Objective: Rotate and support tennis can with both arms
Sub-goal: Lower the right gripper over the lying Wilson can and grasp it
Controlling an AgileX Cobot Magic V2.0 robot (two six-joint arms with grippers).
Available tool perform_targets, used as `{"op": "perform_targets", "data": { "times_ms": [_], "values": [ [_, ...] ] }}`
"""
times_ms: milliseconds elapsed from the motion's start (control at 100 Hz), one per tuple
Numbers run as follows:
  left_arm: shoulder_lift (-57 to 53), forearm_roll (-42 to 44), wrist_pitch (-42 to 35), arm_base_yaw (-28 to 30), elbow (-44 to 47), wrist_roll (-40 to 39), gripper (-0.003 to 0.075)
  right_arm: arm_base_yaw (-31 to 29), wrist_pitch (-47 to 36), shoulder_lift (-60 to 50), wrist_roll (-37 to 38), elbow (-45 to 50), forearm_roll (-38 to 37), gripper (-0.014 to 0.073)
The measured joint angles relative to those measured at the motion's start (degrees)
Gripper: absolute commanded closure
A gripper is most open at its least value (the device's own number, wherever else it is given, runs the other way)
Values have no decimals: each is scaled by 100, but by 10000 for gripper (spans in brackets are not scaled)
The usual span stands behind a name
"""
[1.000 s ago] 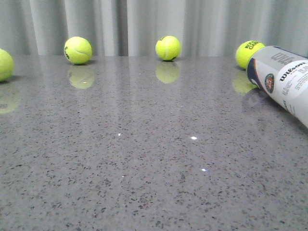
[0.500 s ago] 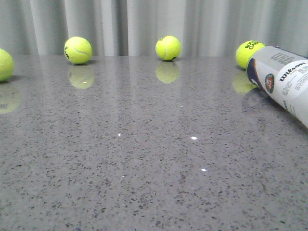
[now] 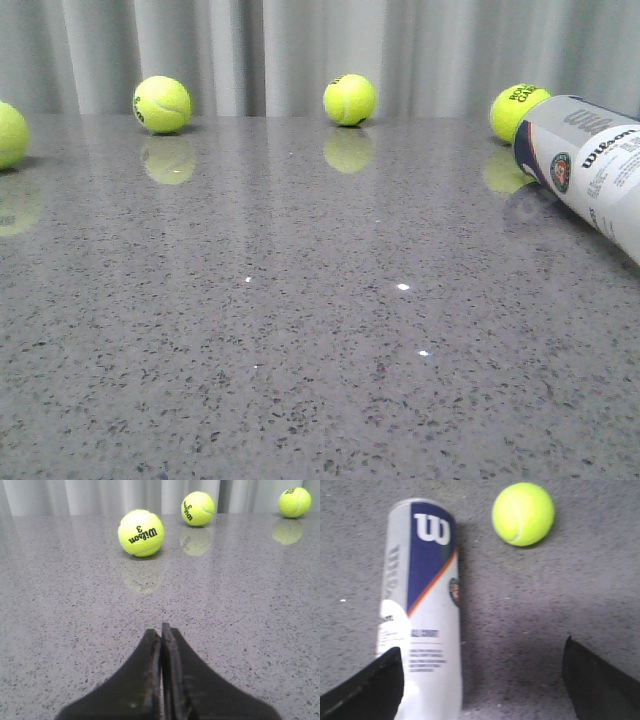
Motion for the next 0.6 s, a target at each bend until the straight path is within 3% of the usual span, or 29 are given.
{"op": "perform_targets", "data": {
  "times_ms": [350,600],
  "values": [
    [0,0,0,0,0,0,741,306,1108,1682,-193,-1166,978,-42],
    [0,0,0,0,0,0,741,311,1193,2888,-193,-1555,1101,-42]
  ]
}}
